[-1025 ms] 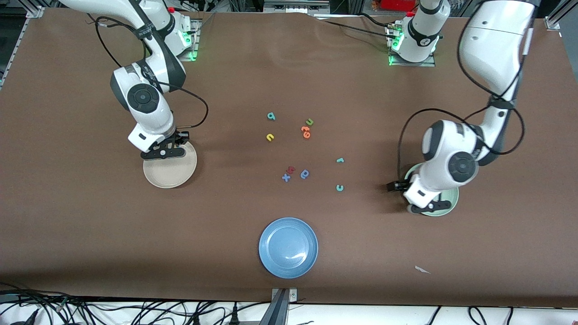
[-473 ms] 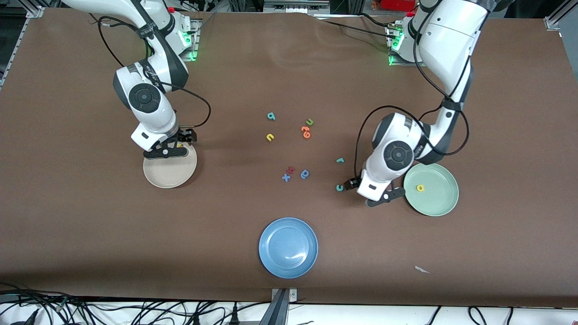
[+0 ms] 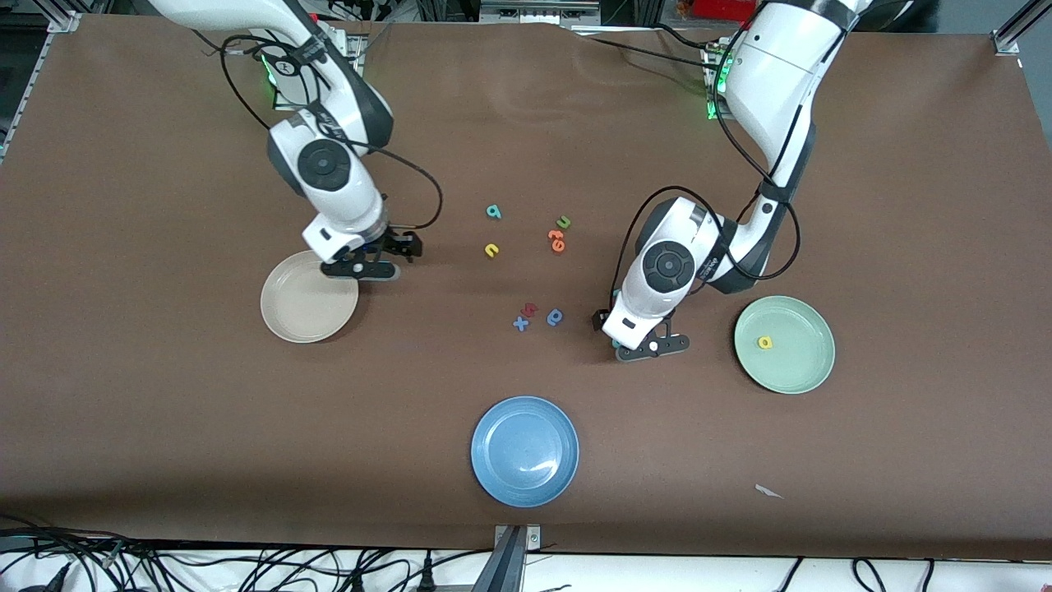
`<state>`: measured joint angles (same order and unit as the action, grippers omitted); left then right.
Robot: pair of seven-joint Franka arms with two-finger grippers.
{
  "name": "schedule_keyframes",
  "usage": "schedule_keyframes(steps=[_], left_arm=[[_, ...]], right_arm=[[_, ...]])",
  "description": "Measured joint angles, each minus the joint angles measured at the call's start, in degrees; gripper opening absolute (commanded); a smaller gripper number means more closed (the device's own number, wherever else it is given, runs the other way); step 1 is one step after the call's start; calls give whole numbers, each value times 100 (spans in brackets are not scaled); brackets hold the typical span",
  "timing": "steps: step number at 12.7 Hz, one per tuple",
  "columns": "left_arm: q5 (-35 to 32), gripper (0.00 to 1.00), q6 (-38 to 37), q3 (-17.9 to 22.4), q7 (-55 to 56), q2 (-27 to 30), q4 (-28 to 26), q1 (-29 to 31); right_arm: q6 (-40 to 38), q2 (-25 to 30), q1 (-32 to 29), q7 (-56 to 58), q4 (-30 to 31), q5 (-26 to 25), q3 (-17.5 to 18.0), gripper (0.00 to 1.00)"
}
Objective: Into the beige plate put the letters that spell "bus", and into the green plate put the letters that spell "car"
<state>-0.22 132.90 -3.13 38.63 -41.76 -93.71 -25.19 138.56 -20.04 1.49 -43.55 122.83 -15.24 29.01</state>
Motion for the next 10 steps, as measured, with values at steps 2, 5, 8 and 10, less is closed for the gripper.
schedule_keyframes(steps=[2,5,8,10], left_arm=[[0,81,2,17,-63,-184,225,1],[0,74,2,19,-86,-321,363,0],[0,60,2,19,-87,-398,511,0],[0,54,2,20,-86,-441,571,0]], right_arm=[[303,-236,367,-602,-111,0,4,100],[463,-612,845,-1343,-467,0,1,100],[466,-1006,1243,-2099,-877,-321,-37,100],[472,-1308,1529,-2781,-1099,-867,-134,100]])
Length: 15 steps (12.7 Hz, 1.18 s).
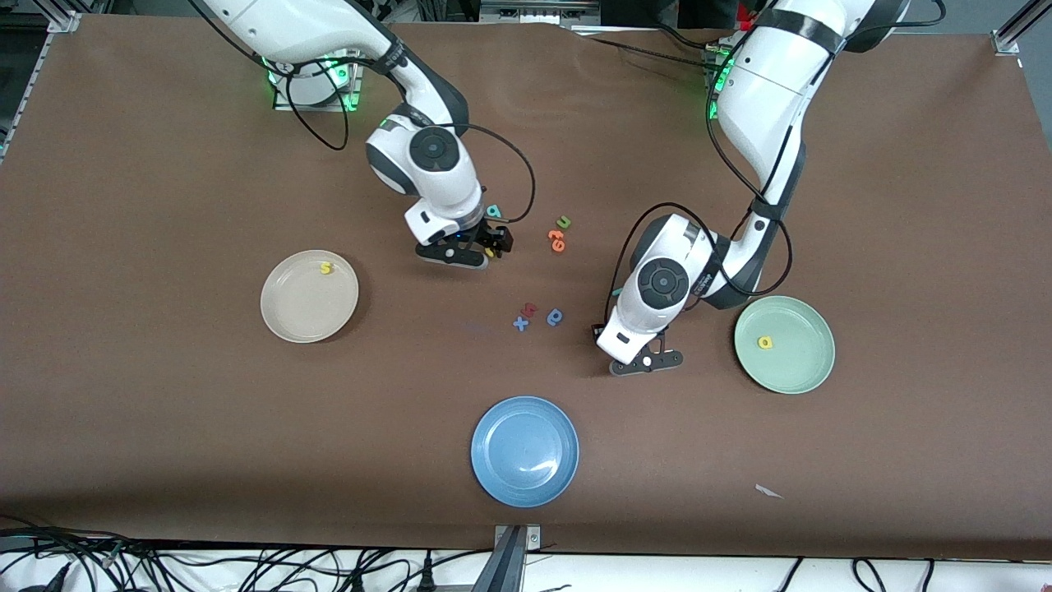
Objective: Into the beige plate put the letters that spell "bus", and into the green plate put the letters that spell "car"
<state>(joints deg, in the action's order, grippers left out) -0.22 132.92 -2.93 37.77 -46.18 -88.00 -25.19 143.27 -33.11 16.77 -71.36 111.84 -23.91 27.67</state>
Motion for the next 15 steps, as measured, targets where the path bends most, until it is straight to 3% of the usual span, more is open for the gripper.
schedule_keyframes(steps=[6,9,11,15], left_arm=[[0,32,2,-2,185,-78,135,-19],[0,30,2,-2,289,-141,211,-66],[0,16,1,-1,316,-145,219,-66],[0,10,-72,54,278,-147,295,-4]], right_arm=[[89,-361,211,-402,-97,-356,-69,100],[174,-488,253,-879,-97,-908,-70,95],[246,-604,263,-1066,-97,-1166,-71,90],[255,-607,265,-1083,-115,-1201,-71,65]])
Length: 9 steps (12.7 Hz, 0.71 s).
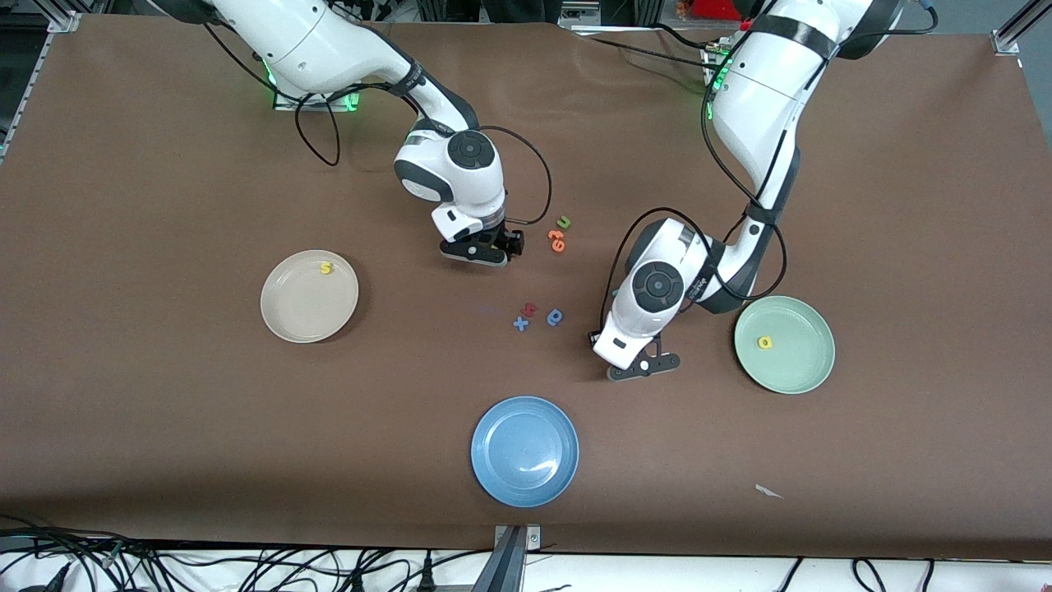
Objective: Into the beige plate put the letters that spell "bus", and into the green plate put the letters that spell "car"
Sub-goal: 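Carry the teal c to the green plate and open the left gripper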
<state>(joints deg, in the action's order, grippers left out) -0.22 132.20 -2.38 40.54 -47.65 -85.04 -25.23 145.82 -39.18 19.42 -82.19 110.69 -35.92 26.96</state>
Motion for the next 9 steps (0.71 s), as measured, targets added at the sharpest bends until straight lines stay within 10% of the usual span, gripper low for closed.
schedule_keyframes(steps=[9], left_arm=[[-42,10,-2456,71,-3129,443,611,1314]], right_arm=[[34,12,19,-4,-53,-2,9,15]])
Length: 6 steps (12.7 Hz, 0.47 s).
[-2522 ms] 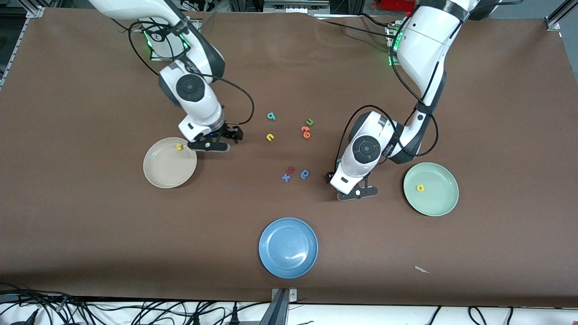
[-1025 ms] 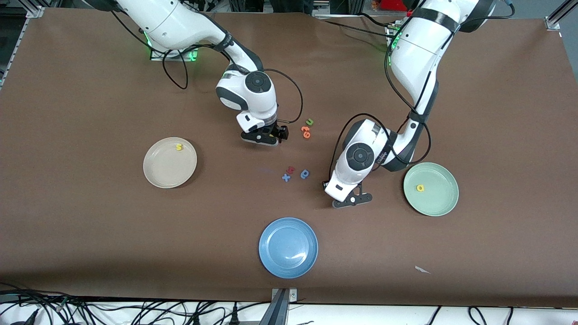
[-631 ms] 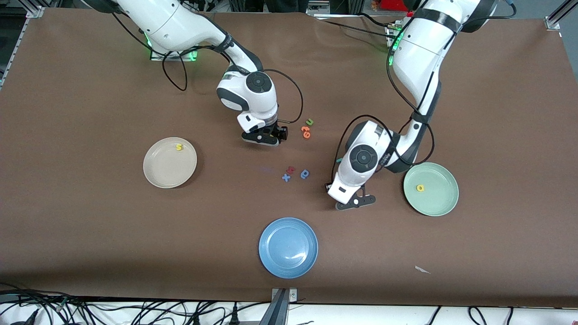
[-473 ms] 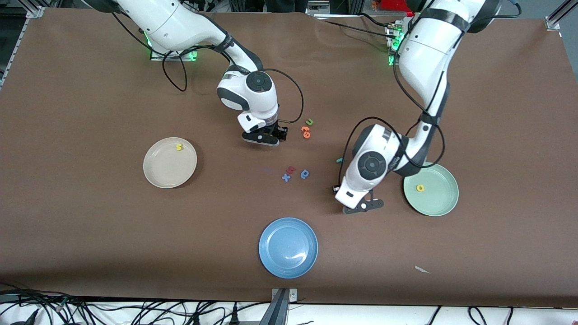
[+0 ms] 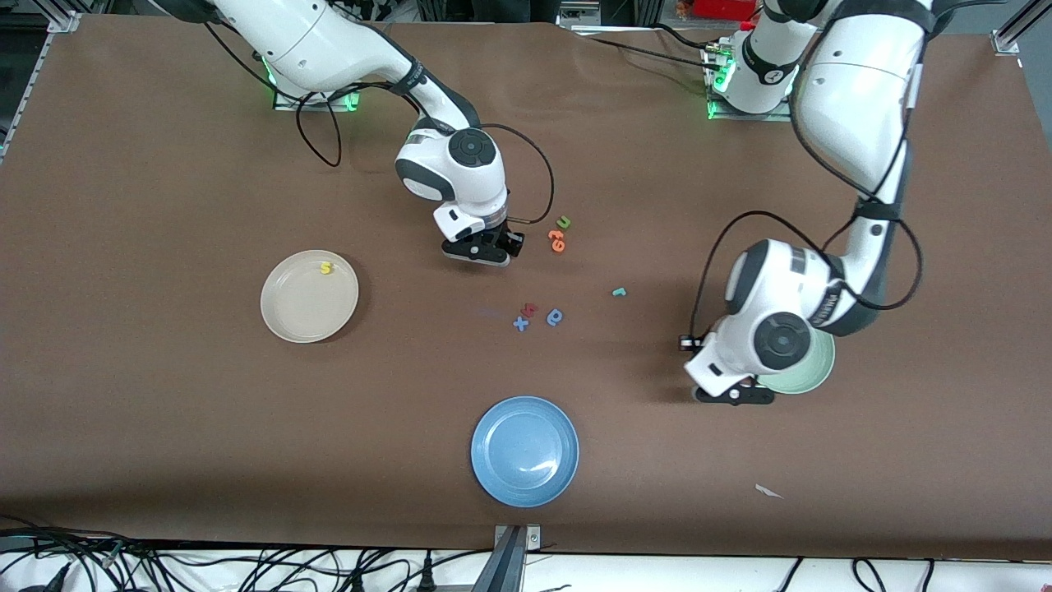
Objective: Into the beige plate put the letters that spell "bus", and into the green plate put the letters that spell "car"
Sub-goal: 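Carry the teal c to the green plate and open the left gripper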
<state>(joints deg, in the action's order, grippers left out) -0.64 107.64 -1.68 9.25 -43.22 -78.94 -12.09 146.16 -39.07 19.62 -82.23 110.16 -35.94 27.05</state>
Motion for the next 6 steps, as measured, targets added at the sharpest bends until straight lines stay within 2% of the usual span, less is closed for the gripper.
schedule_keyframes(steps=[2,3,4,6], left_arm=[[-230,10,-37,10,-839,9,-144,329],[-326,10,-17,9,-1135,24,-254,465],[-379,10,73,7,-1438,62,-400,598],[-385,14,416,9,-1997,203,-784,820]], right_arm=[[1,0,0,0,0,-5,0,13],[1,0,1,0,0,-20,0,16],[1,0,1,0,0,-26,0,38],[0,1,1,-8,0,-27,0,58]])
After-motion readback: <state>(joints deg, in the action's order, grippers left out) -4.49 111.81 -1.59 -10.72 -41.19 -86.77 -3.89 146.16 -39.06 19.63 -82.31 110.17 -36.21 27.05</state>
